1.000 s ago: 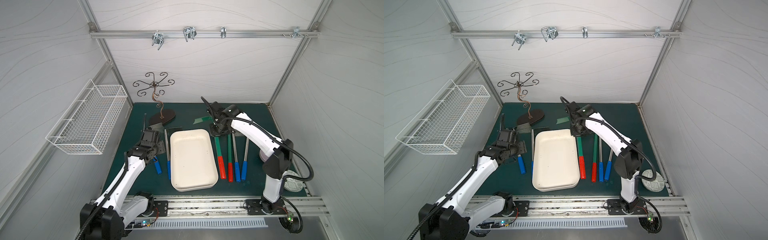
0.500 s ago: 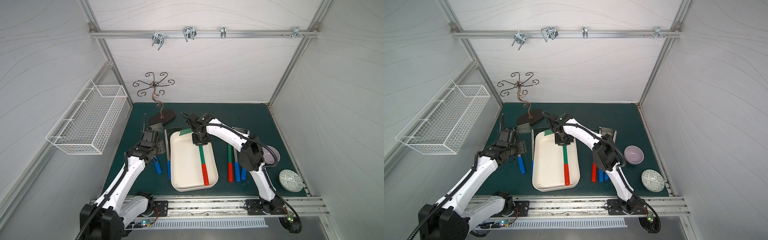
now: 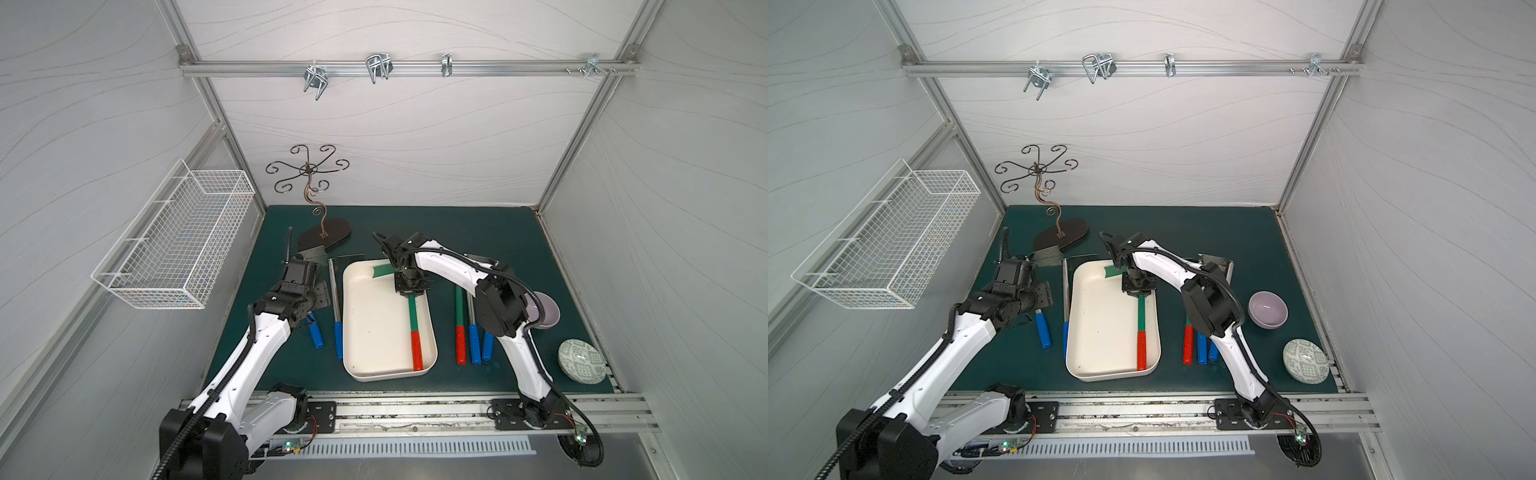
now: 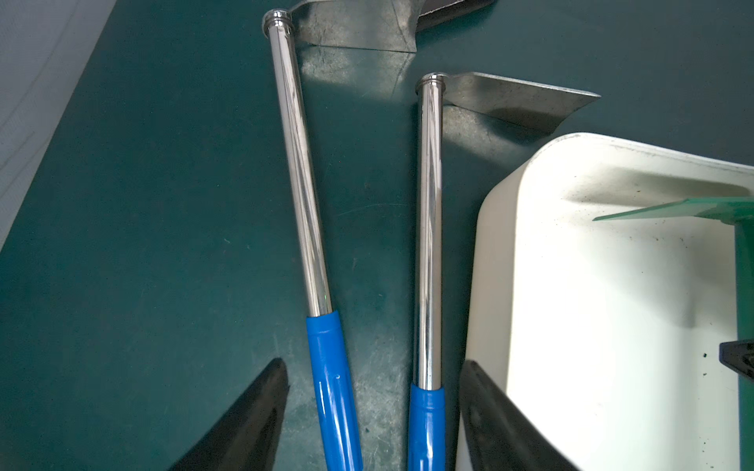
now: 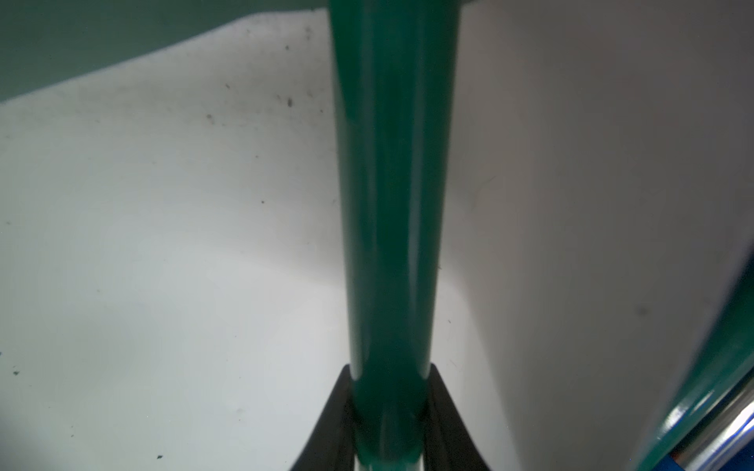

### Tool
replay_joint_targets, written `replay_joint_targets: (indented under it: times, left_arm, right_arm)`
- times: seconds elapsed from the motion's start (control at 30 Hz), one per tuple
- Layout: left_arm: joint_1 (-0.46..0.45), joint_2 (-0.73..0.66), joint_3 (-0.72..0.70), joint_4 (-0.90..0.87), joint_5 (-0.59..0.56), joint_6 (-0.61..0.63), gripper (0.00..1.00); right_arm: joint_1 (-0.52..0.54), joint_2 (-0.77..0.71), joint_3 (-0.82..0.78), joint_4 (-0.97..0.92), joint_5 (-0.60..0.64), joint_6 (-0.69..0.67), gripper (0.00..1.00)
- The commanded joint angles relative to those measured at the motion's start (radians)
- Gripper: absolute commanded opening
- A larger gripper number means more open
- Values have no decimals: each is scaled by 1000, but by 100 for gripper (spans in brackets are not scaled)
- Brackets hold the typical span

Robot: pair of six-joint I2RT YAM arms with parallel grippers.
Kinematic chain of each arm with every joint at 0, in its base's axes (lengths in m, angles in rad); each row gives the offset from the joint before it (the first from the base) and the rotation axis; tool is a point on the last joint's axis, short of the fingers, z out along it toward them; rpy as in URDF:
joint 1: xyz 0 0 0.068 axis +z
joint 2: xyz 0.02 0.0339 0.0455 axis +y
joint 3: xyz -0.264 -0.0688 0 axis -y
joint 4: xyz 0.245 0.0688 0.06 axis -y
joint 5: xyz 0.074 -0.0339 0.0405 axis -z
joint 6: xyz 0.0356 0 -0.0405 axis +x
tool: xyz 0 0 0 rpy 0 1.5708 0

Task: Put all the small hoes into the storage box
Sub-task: Place the hoe in the storage box.

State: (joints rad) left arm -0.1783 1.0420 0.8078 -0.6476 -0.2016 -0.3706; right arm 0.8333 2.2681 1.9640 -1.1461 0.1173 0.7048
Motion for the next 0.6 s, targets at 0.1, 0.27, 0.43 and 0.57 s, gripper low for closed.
replay_joint_targets:
  times: [0.1,0.27,0.43,0.57]
  left_arm:
    - [0,-2,41,3,-9,-9,69]
    - [0,1,41,3,-9,-9,69]
    - [0,3,43,2,-9,-8,69]
    - [0,4,41,5,-5,-10,69]
  right_arm:
    - [-2,35,10,14,11,-5,0]
    - [-3,58,32,13,15,-2,2]
    - [-4,71,47,3,19,2,9]
    - [-3,64,54,-10,28,-4,18]
